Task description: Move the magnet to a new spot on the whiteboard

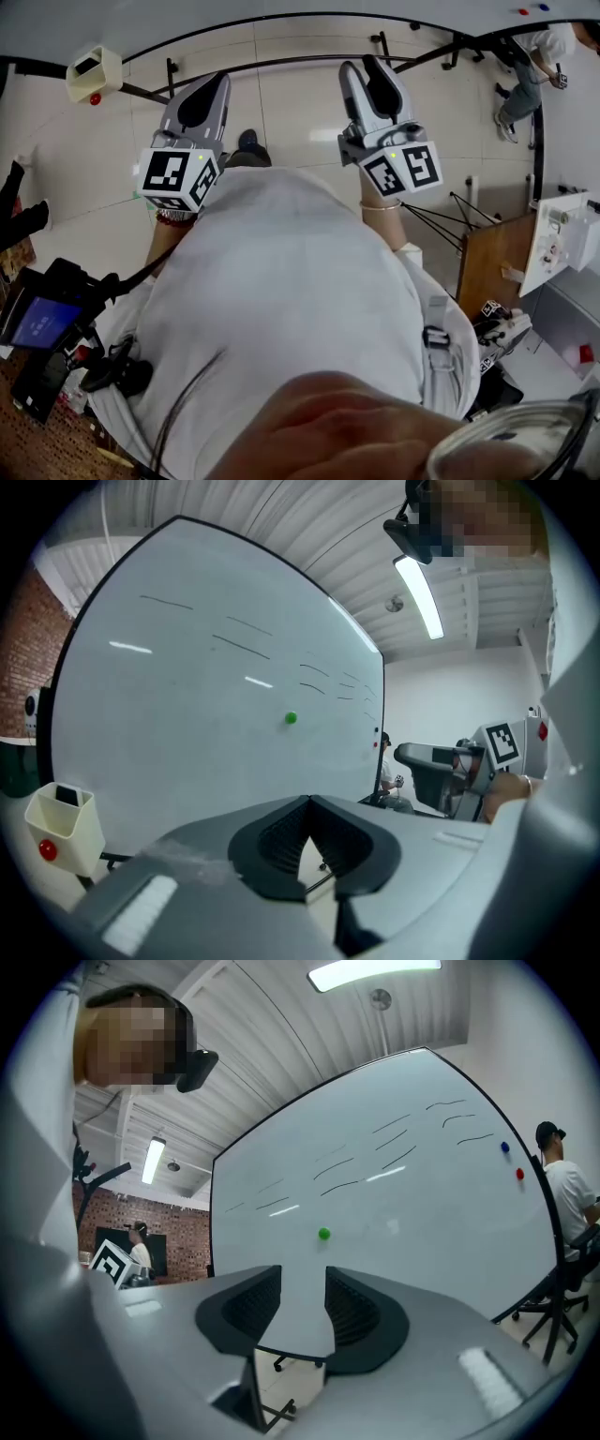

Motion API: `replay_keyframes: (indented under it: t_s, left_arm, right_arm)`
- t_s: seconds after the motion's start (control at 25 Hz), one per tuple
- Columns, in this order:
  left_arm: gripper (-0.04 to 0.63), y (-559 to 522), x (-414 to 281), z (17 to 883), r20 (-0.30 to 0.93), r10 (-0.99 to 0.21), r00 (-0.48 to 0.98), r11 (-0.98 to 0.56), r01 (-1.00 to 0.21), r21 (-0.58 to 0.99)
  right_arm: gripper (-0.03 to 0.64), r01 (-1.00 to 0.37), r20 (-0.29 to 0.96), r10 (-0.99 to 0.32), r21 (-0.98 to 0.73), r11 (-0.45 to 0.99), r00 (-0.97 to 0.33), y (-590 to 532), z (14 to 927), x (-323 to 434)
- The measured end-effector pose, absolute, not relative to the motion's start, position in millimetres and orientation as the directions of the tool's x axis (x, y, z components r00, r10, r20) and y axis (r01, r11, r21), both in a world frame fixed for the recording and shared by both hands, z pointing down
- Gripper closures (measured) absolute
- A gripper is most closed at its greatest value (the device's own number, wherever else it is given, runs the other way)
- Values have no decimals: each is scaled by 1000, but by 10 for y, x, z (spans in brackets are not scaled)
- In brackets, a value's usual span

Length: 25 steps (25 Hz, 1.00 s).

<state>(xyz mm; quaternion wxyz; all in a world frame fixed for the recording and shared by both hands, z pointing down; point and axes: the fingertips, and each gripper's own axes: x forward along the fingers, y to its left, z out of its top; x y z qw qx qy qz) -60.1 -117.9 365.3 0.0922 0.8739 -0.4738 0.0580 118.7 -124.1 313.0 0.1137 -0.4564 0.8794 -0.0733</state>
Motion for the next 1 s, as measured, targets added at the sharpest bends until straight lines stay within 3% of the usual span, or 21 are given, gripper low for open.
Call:
replay_keyframes:
  t_s: [0.32,0.56,0.76,1.0]
  left_arm:
    - [589,-2349,-1436,3697,176,-806,565,-551,-825,126]
    - [589,-2251,-1125,3571,150,-737,659,-667,-745,-3]
    - [589,-2215,-1174,3616,141,-744,653,-655,-755,42]
    - [589,-2201,-1160,3593,131,-756,641,-637,-767,74]
  right_arm:
    - [463,-858,-165,-882,-212,468,-441,-2384,2938,458]
    - [463,-875,-174,-892,-191,445,-416,-2474,2873,488]
    - [463,-880,-155,-896,-180,439,-415,-2392,2892,394]
    - [460,-901,-135,-895,-28,433,-425,-2383,2698,345]
